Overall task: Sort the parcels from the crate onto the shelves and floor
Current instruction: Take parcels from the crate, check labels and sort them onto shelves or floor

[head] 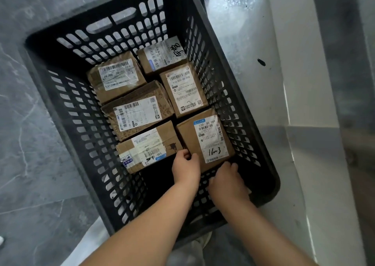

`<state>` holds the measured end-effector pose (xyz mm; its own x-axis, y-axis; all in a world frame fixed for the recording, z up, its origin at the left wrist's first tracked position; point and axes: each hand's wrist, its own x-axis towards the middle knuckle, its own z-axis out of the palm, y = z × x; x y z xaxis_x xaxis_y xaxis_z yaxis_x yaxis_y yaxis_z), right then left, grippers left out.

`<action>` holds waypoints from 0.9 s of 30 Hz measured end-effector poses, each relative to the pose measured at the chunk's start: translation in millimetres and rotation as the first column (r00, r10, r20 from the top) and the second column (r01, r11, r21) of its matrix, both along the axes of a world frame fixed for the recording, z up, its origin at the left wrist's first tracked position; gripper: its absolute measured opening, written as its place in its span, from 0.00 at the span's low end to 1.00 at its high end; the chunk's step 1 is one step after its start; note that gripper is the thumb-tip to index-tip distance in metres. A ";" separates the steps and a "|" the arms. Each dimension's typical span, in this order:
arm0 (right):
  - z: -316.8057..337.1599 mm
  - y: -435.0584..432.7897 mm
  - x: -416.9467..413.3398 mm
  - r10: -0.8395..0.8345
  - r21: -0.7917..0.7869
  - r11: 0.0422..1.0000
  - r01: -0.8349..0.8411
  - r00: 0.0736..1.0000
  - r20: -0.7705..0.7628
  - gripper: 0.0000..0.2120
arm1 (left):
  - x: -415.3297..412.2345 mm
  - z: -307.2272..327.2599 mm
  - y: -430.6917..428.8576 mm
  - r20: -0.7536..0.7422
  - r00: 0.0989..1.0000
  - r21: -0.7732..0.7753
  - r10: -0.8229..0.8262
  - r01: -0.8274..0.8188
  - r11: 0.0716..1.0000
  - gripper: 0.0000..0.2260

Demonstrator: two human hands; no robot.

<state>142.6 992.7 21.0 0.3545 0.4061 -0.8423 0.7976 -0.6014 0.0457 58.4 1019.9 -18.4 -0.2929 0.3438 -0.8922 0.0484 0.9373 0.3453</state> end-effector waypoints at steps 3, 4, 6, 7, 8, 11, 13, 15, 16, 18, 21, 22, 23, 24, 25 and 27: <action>-19.5 27.4 -4.3 -0.224 -0.168 0.963 0.212 0.973 -0.058 0.37 | 0.1 4.0 7.0 0.111 0.994 -0.021 0.013 -0.011 1.000 0.15; -27.5 39.7 -4.5 -0.296 -0.165 0.946 0.279 0.952 -0.084 0.37 | -2.5 2.4 7.9 0.152 0.988 -0.022 0.021 -0.018 1.000 0.16; -41.5 57.1 -7.5 -0.478 -0.152 0.877 0.457 0.864 -0.161 0.36 | -9.4 2.4 9.1 0.237 0.971 -0.037 0.020 -0.012 0.999 0.19; -44.6 59.3 -13.1 -0.557 -0.163 0.830 0.533 0.802 -0.216 0.36 | -12.7 1.8 10.8 0.273 0.962 -0.068 0.014 0.005 0.998 0.21; -43.7 55.7 -18.7 -0.620 -0.175 0.784 0.596 0.731 -0.286 0.37 | -15.7 -0.3 12.7 0.292 0.956 -0.098 -0.020 0.051 0.994 0.23; -31.6 27.4 -22.7 -0.725 -0.183 0.649 0.739 0.527 -0.444 0.37 | -19.8 4.8 21.5 0.277 0.904 -0.149 -0.326 0.376 0.915 0.19; -21.0 13.7 -17.9 -0.660 -0.143 0.711 0.689 0.583 -0.473 0.31 | -20.2 22.4 27.9 0.320 0.838 -0.166 -0.442 0.509 0.844 0.19; -10.2 7.8 -19.1 -0.562 -0.060 0.796 0.603 0.697 -0.446 0.28 | -20.9 44.2 34.3 0.328 0.779 -0.089 -0.534 0.589 0.803 0.19; 0.6 13.3 -25.5 -0.507 -0.013 0.831 0.556 0.746 -0.433 0.24 | -21.3 57.9 37.6 0.296 0.756 -0.041 -0.584 0.621 0.783 0.18; 26.3 35.1 -43.2 -0.374 0.083 0.888 0.453 0.815 -0.443 0.20 | -26.2 87.1 45.0 0.160 0.732 0.050 -0.662 0.664 0.746 0.18; 82.4 78.3 -61.9 -0.159 0.252 0.921 0.298 0.876 -0.456 0.24 | -42.8 140.6 72.3 0.012 0.776 0.168 -0.631 0.620 0.766 0.19; 109.6 94.2 -64.6 -0.132 0.307 0.907 0.289 0.885 -0.446 0.25 | -50.4 161.9 86.2 -0.006 0.798 0.193 -0.602 0.592 0.782 0.21; 137.9 109.8 -67.6 -0.114 0.365 0.884 0.292 0.892 -0.437 0.28 | -58.1 186.8 102.2 -0.017 0.820 0.211 -0.572 0.562 0.800 0.21; 172.1 125.6 -72.0 -0.088 0.422 0.861 0.285 0.899 -0.428 0.30 | -65.7 214.6 118.7 -0.025 0.841 0.239 -0.541 0.530 0.813 0.22; 206.7 141.1 -77.2 -0.041 0.478 0.841 0.255 0.910 -0.413 0.32 | -73.6 246.1 136.3 -0.040 0.853 0.283 -0.520 0.509 0.813 0.22; 285.9 172.2 -87.8 0.111 0.596 0.788 0.154 0.917 -0.384 0.33 | -89.8 320.0 169.7 -0.105 0.872 0.382 -0.478 0.479 0.790 0.22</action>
<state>54.8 1164.8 306.8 0.0770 0.8695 -0.4879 0.6554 -0.4129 -0.6324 -31.5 1189.7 301.6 -0.0020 0.7542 -0.6567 0.4566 0.5849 0.6704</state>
